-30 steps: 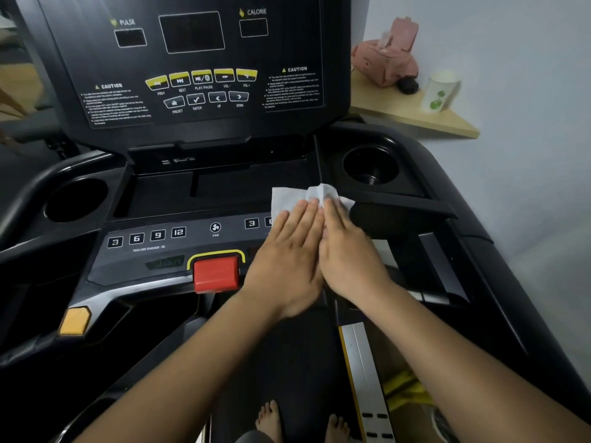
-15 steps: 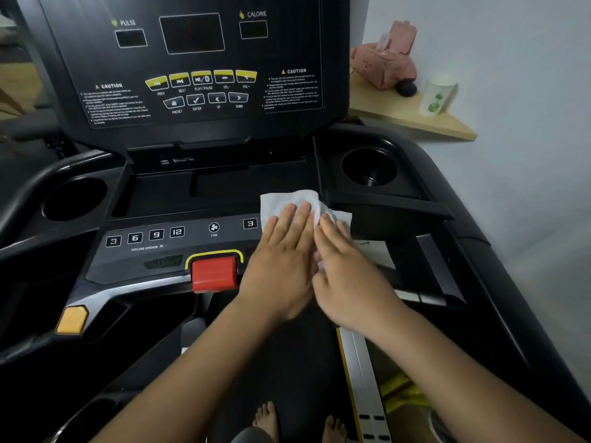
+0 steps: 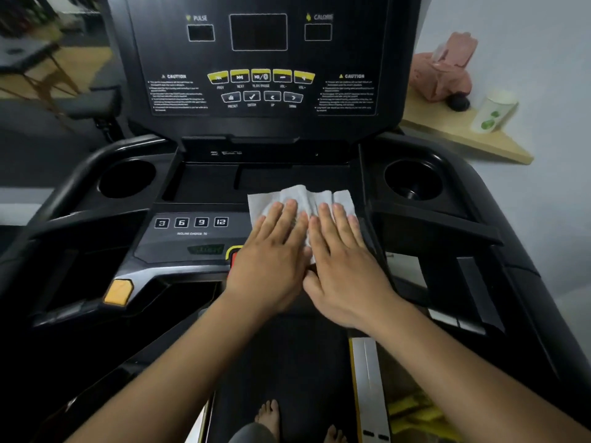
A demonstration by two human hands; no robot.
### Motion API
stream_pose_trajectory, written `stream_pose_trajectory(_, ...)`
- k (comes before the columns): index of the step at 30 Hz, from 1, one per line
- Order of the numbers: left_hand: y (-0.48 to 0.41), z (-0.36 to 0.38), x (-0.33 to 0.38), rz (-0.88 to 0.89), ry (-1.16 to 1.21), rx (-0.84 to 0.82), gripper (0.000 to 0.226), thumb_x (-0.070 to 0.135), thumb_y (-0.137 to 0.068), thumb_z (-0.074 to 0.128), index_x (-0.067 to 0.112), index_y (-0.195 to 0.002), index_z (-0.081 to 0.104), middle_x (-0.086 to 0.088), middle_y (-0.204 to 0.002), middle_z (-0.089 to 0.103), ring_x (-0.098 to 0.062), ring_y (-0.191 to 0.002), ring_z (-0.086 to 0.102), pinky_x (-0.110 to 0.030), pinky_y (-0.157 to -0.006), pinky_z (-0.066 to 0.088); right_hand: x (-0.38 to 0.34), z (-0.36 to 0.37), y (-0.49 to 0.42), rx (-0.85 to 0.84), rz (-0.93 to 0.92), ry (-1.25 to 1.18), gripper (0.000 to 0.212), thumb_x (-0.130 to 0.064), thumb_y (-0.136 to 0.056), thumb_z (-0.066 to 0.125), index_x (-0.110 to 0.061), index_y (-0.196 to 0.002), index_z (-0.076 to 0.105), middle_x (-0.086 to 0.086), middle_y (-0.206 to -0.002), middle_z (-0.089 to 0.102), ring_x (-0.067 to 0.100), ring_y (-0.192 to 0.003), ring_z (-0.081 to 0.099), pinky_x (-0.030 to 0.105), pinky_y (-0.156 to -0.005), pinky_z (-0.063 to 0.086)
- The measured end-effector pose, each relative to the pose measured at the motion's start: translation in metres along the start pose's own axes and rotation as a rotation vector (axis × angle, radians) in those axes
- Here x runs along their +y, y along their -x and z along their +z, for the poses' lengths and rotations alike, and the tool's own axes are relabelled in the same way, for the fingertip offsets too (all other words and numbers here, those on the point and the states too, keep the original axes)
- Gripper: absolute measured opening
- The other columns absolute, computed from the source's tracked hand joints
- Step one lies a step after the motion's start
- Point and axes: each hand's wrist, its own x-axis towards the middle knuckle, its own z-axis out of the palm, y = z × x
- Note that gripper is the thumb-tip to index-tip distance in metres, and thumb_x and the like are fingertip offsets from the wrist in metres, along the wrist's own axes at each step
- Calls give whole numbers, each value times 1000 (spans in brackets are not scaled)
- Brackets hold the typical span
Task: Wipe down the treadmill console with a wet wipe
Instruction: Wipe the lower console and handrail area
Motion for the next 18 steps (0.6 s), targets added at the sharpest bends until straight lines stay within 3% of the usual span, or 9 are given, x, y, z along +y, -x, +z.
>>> stream_pose_trajectory(3, 30, 1, -6, -21, 23, 19, 57, 33, -99, 26, 8, -149, 34, -17, -158, 26, -33, -149, 16, -50, -118, 25, -20, 7, 22, -38, -64, -54, 82, -48, -88, 24, -9, -151, -12, 14, -157, -24, 29, -143, -28, 47, -119, -8)
stream_pose_trajectory(6, 59, 2, -10, -4, 69, 46, 51, 29, -98, 41, 16, -147, 42, -10, -157, 31, -30, -148, 22, -47, -118, 25, -29, 13, 37, -42, -90, -60, 88, -44, -81, 31, -7, -151, -6, 15, -159, -17, 29, -146, -21, 46, -116, -4)
stream_pose_trajectory(10, 32, -1, -30, -40, 63, 93, 53, 38, -102, 27, 16, -150, 36, -9, -158, 29, -25, -149, 17, -43, -121, 19, -29, -1, -6, -84, -95, -22, 87, -41, -86, 30, -7, -149, -19, 12, -155, -31, 23, -141, -33, 43, -117, -14)
stream_pose_trajectory(14, 27, -3, -41, -120, 78, 71, 57, 40, -103, 17, 15, -154, 25, -8, -161, 20, -19, -150, 5, -39, -123, 9, -45, -9, -31, -95, -103, -38, 88, -40, -88, 35, -6, -149, -18, 13, -157, -27, 25, -142, -31, 46, -118, -10)
stream_pose_trajectory(18, 75, 0, -46, -115, 130, 98, 53, 37, -103, 25, 18, -152, 31, -4, -161, 21, -20, -151, 8, -40, -122, 11, -69, -13, 6, -199, -173, -92, 91, -41, -87, 38, -11, -147, -24, 9, -152, -37, 21, -138, -38, 40, -116, -18)
